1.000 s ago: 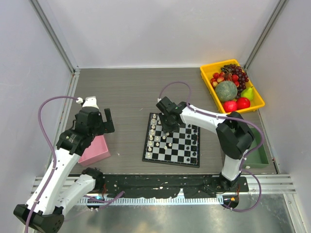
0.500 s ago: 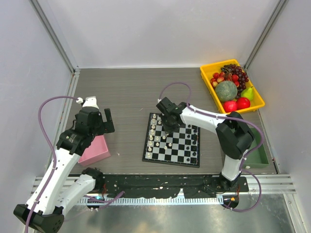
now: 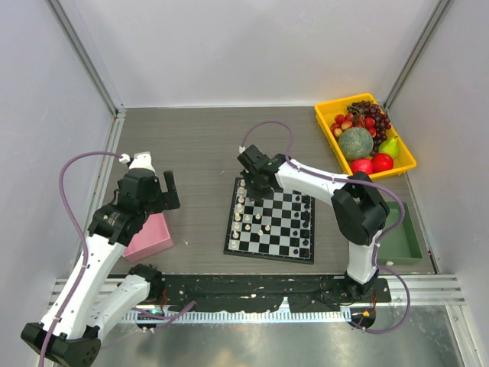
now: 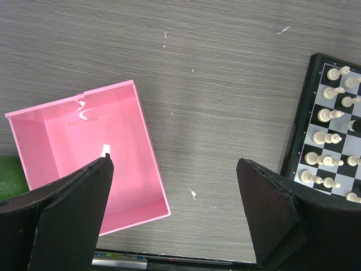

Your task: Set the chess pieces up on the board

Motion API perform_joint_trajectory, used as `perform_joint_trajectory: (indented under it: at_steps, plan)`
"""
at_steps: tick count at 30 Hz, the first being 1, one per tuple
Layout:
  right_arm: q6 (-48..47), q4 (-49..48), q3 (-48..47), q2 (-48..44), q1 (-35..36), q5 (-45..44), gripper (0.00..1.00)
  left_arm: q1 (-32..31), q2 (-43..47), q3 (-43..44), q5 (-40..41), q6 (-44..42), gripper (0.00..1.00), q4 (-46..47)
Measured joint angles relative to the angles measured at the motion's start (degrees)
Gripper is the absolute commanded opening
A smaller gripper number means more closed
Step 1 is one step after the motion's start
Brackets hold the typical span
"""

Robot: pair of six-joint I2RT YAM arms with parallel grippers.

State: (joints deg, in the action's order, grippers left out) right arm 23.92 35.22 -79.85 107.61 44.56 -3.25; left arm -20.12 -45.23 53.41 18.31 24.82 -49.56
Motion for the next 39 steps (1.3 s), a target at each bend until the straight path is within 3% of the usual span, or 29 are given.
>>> perform_joint_trajectory:
  at_steps: [23,33,39]
  plan:
    - [0.17,-0.09,-2.86,4.55,0.9,-0.59,0.16,0.0,0.11,0.02,0.15,-0.22,0.99,0.0]
    - [-0.02,-0.04,-2.97,4.55,0.87,-0.04,0.36,0.0,0.11,0.02,0.15,-0.22,0.99,-0.02]
    - [-0.24,0.74,-2.51,2.29,0.87,-0.26,0.39,0.0,0.13,0.0,0.15,-0.22,0.99,-0.02]
